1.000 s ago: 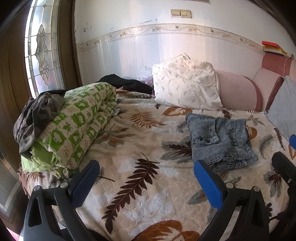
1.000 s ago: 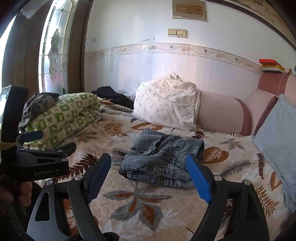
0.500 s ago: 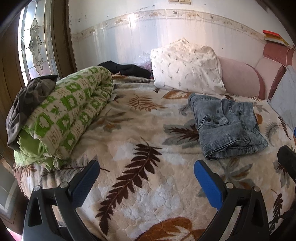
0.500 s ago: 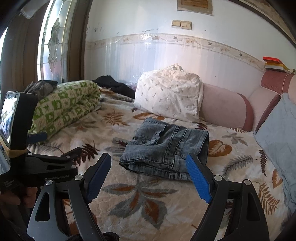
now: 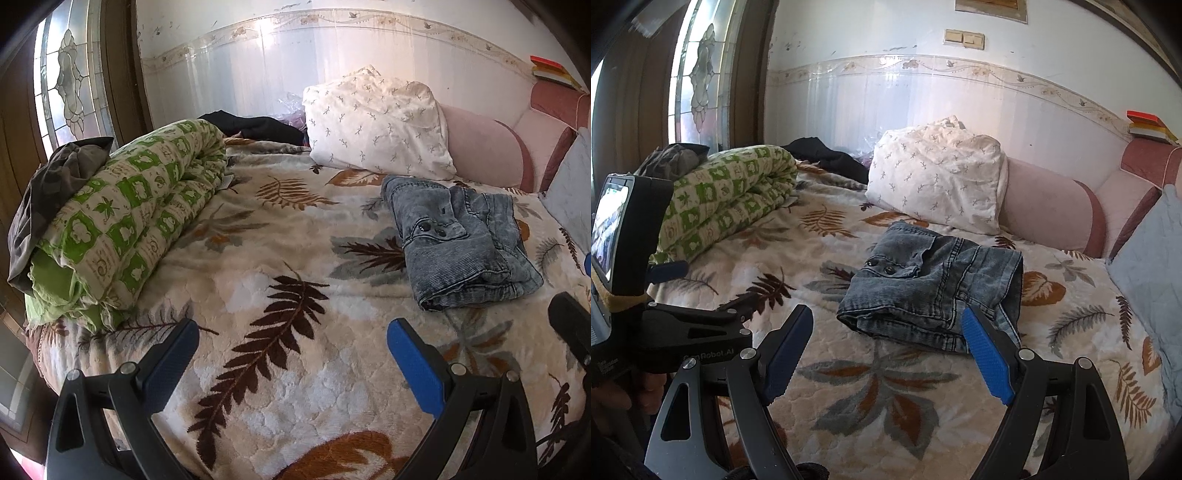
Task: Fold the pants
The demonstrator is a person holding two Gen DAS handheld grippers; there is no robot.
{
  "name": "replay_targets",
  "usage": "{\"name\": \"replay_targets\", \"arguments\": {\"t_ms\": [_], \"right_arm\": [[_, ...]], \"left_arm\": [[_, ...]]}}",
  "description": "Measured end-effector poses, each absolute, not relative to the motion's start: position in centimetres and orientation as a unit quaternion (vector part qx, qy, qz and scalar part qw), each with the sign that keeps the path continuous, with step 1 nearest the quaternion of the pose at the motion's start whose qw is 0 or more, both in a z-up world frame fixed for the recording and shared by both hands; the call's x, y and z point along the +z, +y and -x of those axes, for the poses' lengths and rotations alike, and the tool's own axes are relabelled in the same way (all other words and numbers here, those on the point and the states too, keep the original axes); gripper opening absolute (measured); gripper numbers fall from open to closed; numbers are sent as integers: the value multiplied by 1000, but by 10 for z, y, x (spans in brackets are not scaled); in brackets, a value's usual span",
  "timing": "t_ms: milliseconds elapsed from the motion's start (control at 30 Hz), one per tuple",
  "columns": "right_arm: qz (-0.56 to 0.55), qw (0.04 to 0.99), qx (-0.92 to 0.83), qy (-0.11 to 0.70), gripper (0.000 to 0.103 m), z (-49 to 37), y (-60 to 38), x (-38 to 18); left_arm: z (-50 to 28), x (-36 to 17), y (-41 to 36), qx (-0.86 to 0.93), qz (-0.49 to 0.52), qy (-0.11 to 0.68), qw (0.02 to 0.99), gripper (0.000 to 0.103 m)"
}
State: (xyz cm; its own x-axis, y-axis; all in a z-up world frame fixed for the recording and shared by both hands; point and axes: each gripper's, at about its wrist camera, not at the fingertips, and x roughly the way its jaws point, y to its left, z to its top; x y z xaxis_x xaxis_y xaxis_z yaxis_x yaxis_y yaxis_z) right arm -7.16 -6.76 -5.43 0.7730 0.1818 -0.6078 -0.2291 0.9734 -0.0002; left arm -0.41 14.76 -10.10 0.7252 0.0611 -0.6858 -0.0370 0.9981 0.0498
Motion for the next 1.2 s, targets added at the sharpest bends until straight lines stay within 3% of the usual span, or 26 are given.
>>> {"name": "replay_targets", "arguments": {"t_ms": [1200], "right_arm": [[36,941,104,319,83,68,-62,-55]], "left_arm": [[6,-96,153,22,-2,365,931,103]]}}
